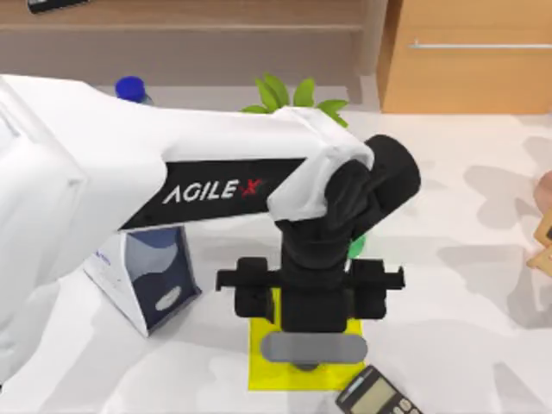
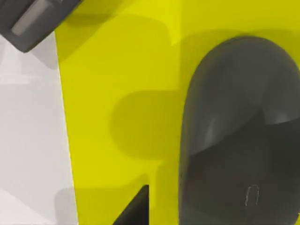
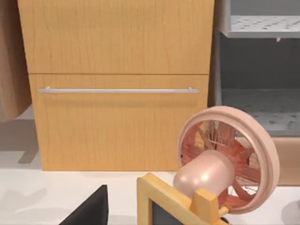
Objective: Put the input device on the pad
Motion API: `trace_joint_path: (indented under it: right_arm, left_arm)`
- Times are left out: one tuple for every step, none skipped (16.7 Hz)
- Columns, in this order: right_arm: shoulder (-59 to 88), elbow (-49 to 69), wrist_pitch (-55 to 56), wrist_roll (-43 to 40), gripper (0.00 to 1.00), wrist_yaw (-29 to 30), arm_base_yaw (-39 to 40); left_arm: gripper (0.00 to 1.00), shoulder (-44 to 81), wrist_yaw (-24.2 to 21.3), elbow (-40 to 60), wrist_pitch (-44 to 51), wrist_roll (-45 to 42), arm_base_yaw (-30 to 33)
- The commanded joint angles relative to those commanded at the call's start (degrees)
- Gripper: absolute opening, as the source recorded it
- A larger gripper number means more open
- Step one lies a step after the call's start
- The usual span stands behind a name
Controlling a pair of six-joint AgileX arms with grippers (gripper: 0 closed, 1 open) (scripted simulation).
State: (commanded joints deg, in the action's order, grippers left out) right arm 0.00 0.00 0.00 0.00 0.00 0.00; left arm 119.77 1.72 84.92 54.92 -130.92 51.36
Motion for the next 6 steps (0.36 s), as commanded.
trace_joint_path:
  right_arm:
    - [0.0,0.0,0.0,0.0,1.00,0.0,0.0]
    - [0.0,0.0,0.0,0.0,1.00,0.0,0.0]
    - [0.0,0.0,0.0,0.0,1.00,0.0,0.0]
    - [0.0,0.0,0.0,0.0,1.00,0.0,0.0]
    - [0.0,0.0,0.0,0.0,1.00,0.0,0.0]
    - [0.0,0.0,0.0,0.0,1.00,0.0,0.0]
  left_arm:
    - [1.00,0.0,0.0,0.0,0.0,0.0,0.0]
    - [1.00,0.0,0.0,0.0,0.0,0.0,0.0]
    - [1.00,0.0,0.0,0.0,0.0,0.0,0.0]
    - [1.00,0.0,0.0,0.0,0.0,0.0,0.0]
    - [1.00,0.0,0.0,0.0,0.0,0.0,0.0]
    - [1.00,0.0,0.0,0.0,0.0,0.0,0.0]
